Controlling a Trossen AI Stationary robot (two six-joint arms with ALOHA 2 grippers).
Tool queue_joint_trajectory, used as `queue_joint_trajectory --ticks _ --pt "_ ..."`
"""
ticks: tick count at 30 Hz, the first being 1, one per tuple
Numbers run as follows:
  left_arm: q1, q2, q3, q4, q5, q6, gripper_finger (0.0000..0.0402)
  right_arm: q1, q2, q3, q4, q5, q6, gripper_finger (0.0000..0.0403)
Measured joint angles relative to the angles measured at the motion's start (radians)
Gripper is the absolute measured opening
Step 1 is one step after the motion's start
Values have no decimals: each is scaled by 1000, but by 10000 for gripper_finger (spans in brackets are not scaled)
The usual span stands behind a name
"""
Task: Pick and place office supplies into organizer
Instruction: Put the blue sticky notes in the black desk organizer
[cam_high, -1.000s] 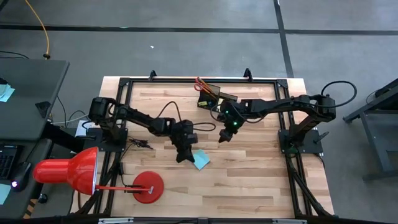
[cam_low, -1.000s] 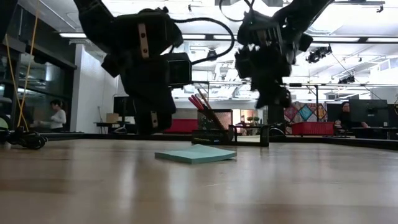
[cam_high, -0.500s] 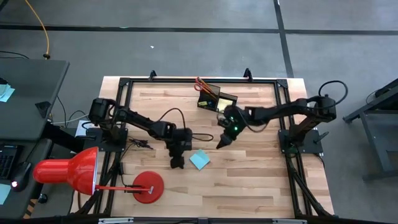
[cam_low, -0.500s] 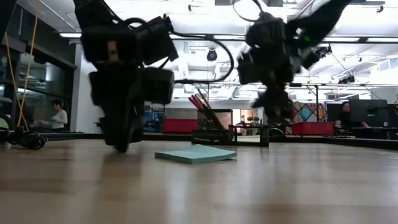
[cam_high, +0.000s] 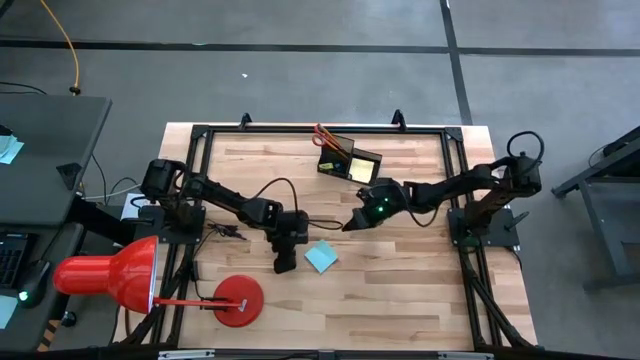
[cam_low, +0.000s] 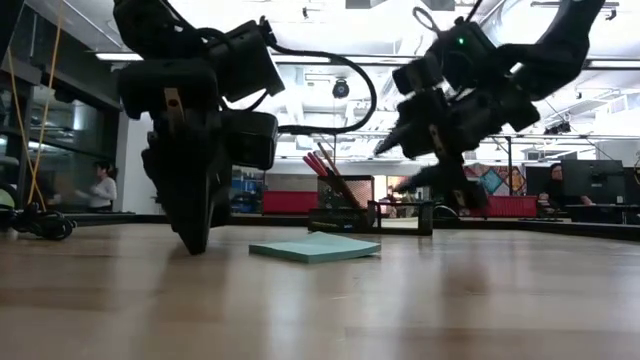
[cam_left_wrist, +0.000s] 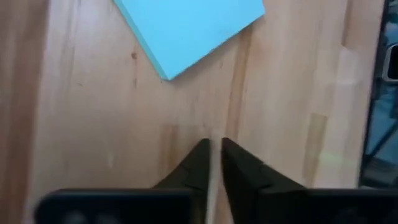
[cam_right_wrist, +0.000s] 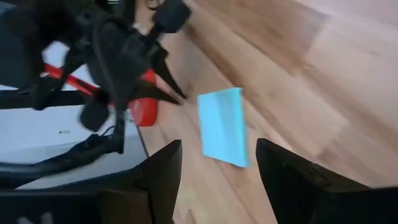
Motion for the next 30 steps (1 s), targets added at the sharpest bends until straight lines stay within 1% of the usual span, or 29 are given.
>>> queue_joint_trajectory --ticks 1,2,5,9,14,16,19,22,25,30 --pt "0 0 0 0 -12 21 19 0 0 10 -1 2 0 199" --pt "0 0 0 0 -21 35 11 2 0 19 -9 3 0 199" --pt "0 0 0 1 -31 38 17 14 0 45 -56 36 15 199" --pt "0 0 0 6 -52 58 3 32 0 57 -152 67 58 199" --pt "1 1 0 76 -86 57 8 52 0 57 -216 83 52 199" --pt "2 1 0 105 -90 54 2 63 0 58 -236 114 52 199" --pt "1 1 0 107 -112 14 4 73 0 58 -293 162 42 199" --pt "1 1 0 108 -112 7 1 82 10 58 -321 149 -13 199" --pt "1 1 0 106 -87 2 2 96 38 57 -333 83 -22 199" --pt "10 1 0 131 -88 -18 1 131 80 59 -288 74 -4 199"
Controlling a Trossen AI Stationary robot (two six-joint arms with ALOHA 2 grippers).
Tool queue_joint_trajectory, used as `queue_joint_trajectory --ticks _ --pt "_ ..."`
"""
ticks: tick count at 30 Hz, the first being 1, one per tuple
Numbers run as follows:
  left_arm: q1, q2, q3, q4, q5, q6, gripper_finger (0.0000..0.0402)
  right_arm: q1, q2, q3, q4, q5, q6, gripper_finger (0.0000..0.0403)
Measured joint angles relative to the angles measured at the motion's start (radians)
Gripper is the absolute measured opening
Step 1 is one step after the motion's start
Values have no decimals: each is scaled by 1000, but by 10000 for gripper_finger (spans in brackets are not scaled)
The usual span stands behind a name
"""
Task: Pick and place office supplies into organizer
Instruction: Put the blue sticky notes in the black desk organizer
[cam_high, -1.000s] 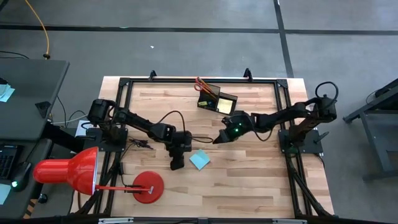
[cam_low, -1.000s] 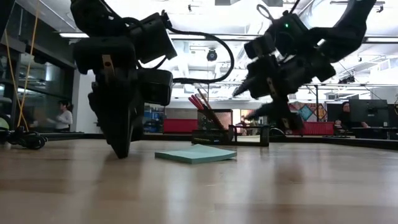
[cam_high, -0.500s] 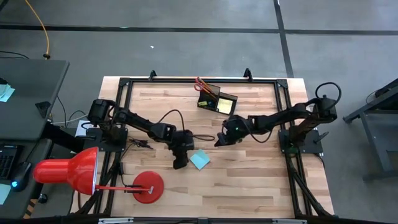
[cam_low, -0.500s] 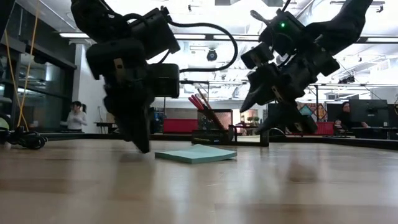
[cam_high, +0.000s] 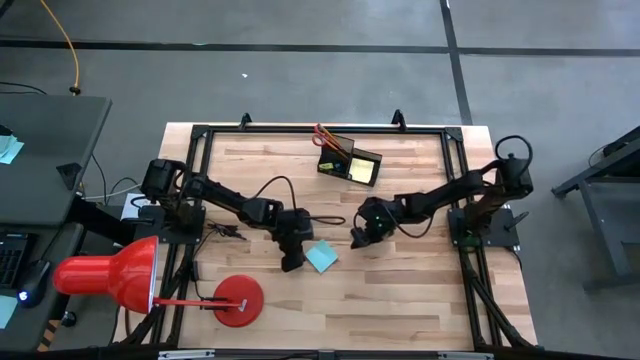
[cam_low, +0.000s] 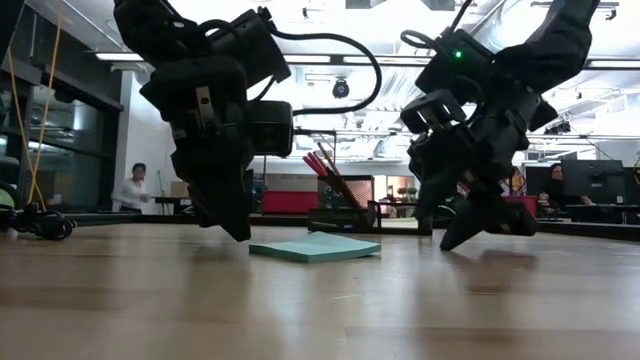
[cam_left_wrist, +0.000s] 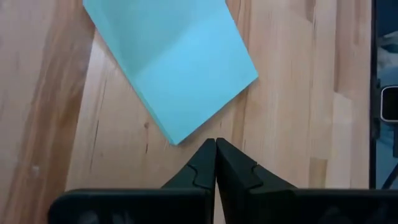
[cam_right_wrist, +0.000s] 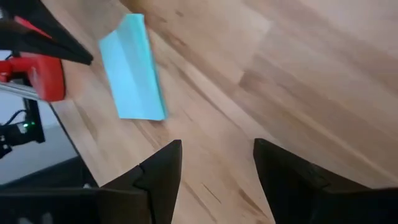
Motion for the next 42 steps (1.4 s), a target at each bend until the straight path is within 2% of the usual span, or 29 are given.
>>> queue_joint_trajectory --ticks 7,11,14,18,22,28,35,42 --pt "5 2 0 30 -33 25 0 19 31 -1 148 6 65 199" --pt "5 56 5 40 -8 14 0 18 32 -1 141 38 65 199" --pt "5 84 7 45 52 4 0 15 32 -1 143 52 68 199" --pt "4 88 7 57 38 -1 0 15 32 -1 144 51 67 199" --pt "24 93 47 35 39 -3 0 15 32 -1 161 35 65 199" --pt "46 131 137 4 -13 51 0 18 34 -1 141 -22 66 199" --pt "44 219 265 -74 53 101 0 24 34 -1 97 6 110 199" --pt "43 236 296 -80 75 105 0 37 33 -1 103 47 113 199"
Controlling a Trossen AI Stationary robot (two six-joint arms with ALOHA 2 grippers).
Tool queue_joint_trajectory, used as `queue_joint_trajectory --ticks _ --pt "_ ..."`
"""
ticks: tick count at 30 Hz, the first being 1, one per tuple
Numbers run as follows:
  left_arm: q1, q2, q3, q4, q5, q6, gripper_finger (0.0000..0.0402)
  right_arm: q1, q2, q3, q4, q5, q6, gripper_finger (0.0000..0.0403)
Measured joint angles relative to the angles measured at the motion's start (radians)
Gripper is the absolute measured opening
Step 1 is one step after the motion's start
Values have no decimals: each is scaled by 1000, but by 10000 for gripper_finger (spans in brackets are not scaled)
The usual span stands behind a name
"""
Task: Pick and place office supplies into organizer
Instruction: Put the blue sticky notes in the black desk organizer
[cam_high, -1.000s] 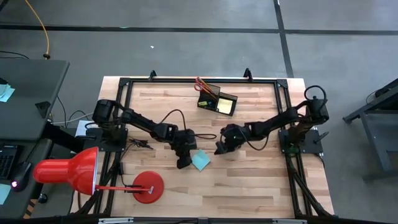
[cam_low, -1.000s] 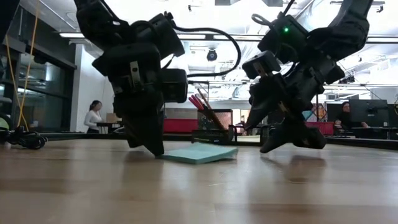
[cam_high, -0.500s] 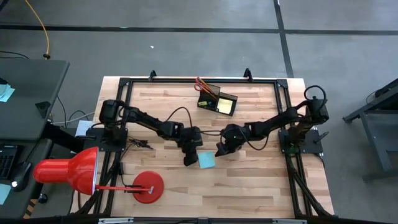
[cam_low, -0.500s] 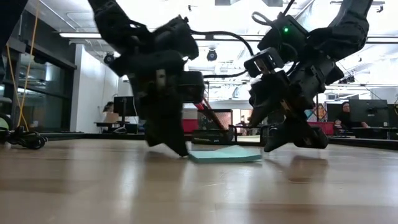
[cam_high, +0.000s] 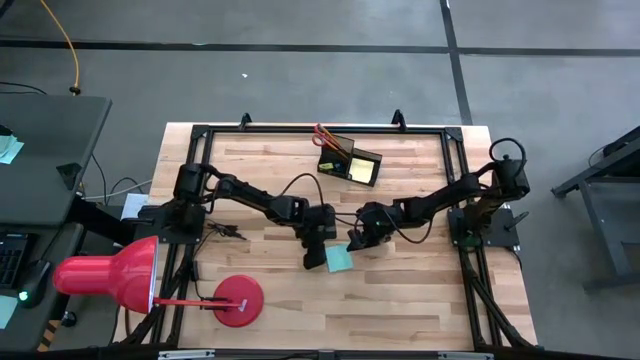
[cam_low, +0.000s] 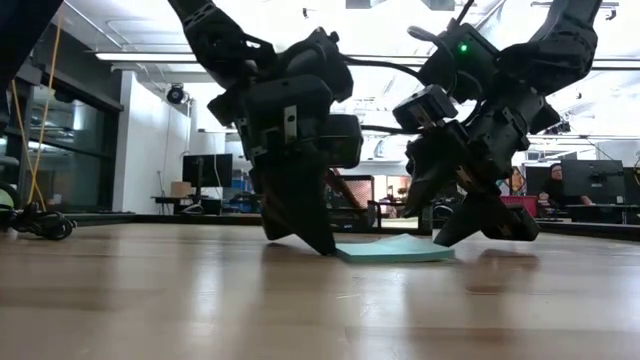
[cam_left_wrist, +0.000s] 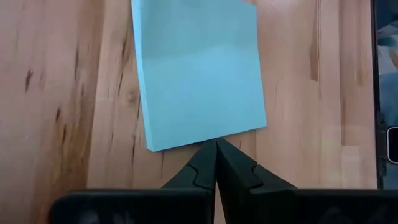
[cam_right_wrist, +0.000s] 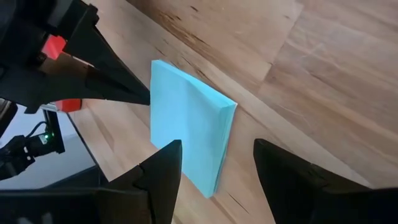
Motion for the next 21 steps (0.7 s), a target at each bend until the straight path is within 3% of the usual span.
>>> queue_joint_trajectory --ticks 8,16,21 --pt "7 0 0 29 -13 -1 0 0 4 -1 36 -4 3 199" --pt "36 0 0 80 -2 -30 0 0 3 -1 71 -75 11 198" --pt "42 0 1 85 3 -27 0 0 3 -1 104 -113 -10 178"
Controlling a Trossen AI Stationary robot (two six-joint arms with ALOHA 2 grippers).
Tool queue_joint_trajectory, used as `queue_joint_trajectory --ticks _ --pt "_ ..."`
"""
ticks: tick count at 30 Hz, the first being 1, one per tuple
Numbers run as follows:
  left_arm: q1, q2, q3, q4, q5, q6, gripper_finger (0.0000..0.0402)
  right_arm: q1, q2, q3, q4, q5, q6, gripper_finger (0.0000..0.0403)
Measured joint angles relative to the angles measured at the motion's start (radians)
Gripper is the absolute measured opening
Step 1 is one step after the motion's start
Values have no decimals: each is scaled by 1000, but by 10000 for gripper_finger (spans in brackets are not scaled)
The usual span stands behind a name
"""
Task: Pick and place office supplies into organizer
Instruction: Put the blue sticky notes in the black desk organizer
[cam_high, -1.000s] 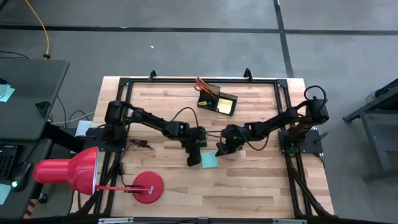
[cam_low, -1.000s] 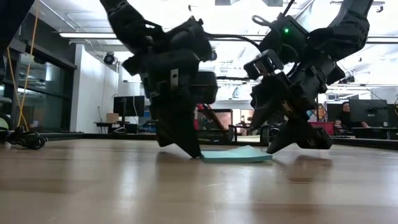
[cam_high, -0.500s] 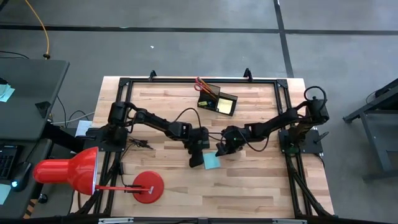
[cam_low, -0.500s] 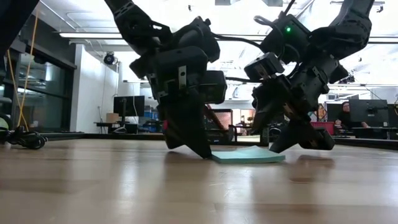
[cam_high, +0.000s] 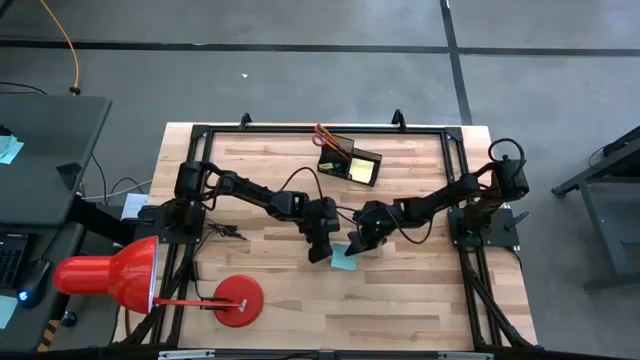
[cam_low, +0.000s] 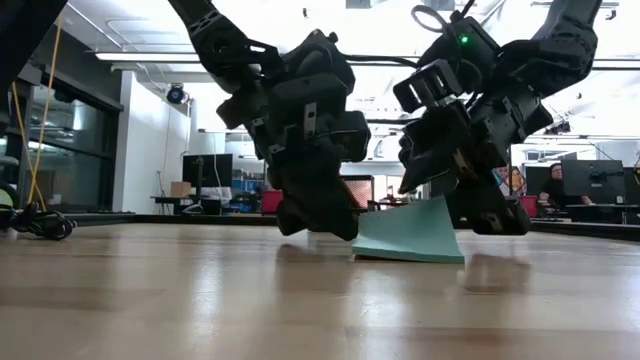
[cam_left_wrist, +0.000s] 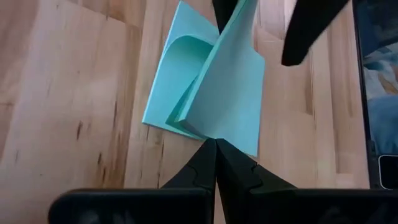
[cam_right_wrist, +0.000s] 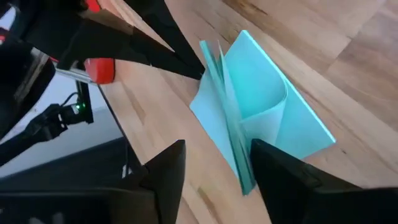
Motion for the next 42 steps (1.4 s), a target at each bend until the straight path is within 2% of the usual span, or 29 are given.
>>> queue_joint_trajectory --ticks 6,13,15,21,26,32,39,42 --pt "-1 0 0 -2 37 9 0 -2 0 0 -11 0 -40 120" --pt "-3 -2 1 -41 87 49 0 -3 0 0 -13 -29 -58 23" --pt "-3 -2 1 -42 91 56 0 -3 0 0 -12 -30 -67 7" --pt "-9 -3 2 -76 138 80 0 -11 -1 0 -15 -19 -70 3" --pt "-38 -5 4 -223 178 176 1 -33 -9 0 -20 0 -84 2" --pt "-77 -47 1 -355 75 278 1 -97 -55 1 -20 16 -134 1" --pt "-64 -128 1 -370 -13 312 1 -212 -163 1 -53 12 -195 1" --pt "-54 -150 1 -377 -20 315 1 -273 -225 1 -117 9 -231 0"
